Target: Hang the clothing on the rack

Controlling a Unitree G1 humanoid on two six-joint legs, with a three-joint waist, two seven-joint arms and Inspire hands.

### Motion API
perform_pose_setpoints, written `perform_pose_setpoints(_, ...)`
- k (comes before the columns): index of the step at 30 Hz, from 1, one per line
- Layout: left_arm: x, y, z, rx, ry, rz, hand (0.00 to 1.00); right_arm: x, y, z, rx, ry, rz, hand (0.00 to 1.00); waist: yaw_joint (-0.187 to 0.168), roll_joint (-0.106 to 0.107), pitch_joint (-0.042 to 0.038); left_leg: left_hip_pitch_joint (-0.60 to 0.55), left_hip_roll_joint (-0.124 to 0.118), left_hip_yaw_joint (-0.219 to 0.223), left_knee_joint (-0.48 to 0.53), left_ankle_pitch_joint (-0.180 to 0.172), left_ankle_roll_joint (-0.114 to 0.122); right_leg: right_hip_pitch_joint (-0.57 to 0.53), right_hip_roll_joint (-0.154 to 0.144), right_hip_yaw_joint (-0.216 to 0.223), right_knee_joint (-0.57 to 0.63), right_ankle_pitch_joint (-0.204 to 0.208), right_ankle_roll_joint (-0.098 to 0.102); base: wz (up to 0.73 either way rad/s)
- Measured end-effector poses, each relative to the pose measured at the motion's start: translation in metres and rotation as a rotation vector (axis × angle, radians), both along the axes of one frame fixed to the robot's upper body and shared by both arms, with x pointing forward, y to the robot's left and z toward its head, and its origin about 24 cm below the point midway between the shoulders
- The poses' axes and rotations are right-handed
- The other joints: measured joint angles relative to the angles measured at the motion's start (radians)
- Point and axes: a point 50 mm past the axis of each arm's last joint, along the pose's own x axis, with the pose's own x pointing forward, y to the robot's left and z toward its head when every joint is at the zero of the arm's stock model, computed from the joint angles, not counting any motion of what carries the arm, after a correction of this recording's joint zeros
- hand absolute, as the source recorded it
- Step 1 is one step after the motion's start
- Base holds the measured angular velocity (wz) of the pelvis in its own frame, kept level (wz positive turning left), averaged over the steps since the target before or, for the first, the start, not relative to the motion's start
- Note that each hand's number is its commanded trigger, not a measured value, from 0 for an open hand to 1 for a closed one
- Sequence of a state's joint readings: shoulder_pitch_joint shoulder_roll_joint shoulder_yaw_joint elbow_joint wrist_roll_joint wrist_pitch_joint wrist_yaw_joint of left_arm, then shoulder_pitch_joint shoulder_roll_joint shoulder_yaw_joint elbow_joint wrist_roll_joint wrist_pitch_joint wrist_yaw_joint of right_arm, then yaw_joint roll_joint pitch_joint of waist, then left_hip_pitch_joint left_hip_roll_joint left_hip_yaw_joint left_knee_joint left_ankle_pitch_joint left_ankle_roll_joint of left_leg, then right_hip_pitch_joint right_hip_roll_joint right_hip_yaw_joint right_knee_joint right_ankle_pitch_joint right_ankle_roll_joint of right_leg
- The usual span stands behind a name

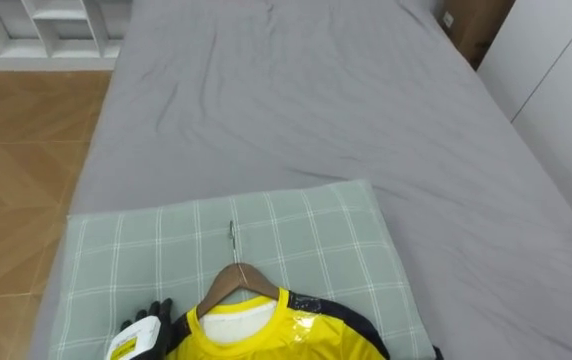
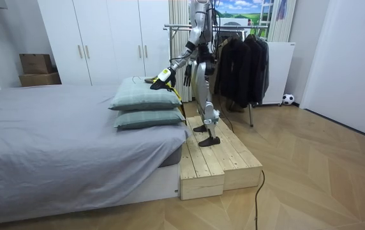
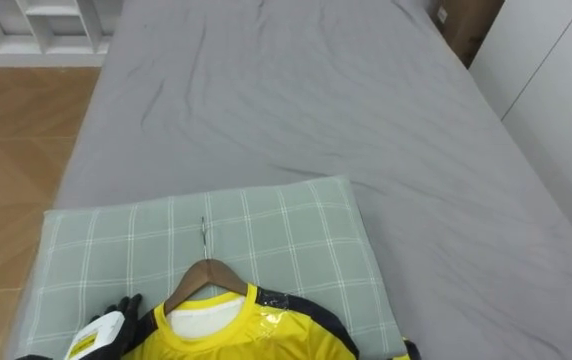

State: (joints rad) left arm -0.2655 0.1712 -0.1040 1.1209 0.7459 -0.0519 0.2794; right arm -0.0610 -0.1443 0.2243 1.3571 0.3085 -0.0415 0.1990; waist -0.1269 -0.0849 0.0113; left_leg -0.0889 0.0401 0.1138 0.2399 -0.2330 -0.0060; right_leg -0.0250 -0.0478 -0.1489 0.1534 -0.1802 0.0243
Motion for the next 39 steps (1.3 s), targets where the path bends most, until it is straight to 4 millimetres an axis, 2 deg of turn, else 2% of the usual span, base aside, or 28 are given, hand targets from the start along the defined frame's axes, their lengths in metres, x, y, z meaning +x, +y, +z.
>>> perform_pose_setpoints(14,-0.002,0.003,0.000,0.010,-0.005,0.021,0.00,-0.002,0.006,-0.002,0.018,0.010,-0.016,0.00,0.003,-0.027,-0.0022,0.016,0.002,0.007,-0.001,0.000,0.000,0.012,0.002,0.011,0.000,0.000,0.000,-0.01)
perform_pose_setpoints(16,-0.002,0.004,-0.001,0.012,-0.002,0.023,0.21,-0.002,0.007,-0.002,0.018,0.010,-0.016,0.00,0.003,-0.028,-0.0029,0.019,0.002,0.008,-0.001,0.000,0.000,0.014,0.002,0.011,0.000,0.000,-0.001,0.00)
perform_pose_setpoints(17,-0.002,0.004,-0.001,0.012,-0.001,0.023,0.75,-0.002,0.007,-0.002,0.018,0.011,-0.016,0.00,0.002,-0.028,-0.0028,0.021,0.002,0.009,-0.001,0.000,0.000,0.016,0.002,0.012,0.000,0.000,-0.001,0.00)
perform_pose_setpoints(18,-0.003,0.004,-0.001,0.013,0.002,0.024,1.00,-0.002,0.007,-0.002,0.018,0.011,-0.016,0.00,0.000,-0.028,-0.0028,0.022,0.002,0.009,-0.001,0.000,0.000,0.017,0.002,0.012,0.000,0.000,-0.001,0.00)
perform_pose_setpoints(30,0.010,0.017,0.012,0.071,-0.076,0.041,1.00,-0.003,0.006,-0.002,0.014,0.021,-0.018,0.00,-0.002,-0.028,-0.0047,0.033,0.002,0.009,-0.001,0.000,0.000,0.029,0.002,0.011,0.000,0.001,-0.001,0.00)
perform_pose_setpoints(39,0.009,0.019,0.012,0.087,-0.080,0.062,1.00,-0.002,0.006,-0.002,0.011,0.019,-0.016,0.00,-0.005,-0.026,-0.0059,0.033,0.003,0.009,-0.003,0.000,0.000,0.028,0.003,0.012,-0.003,0.001,-0.001,0.00)
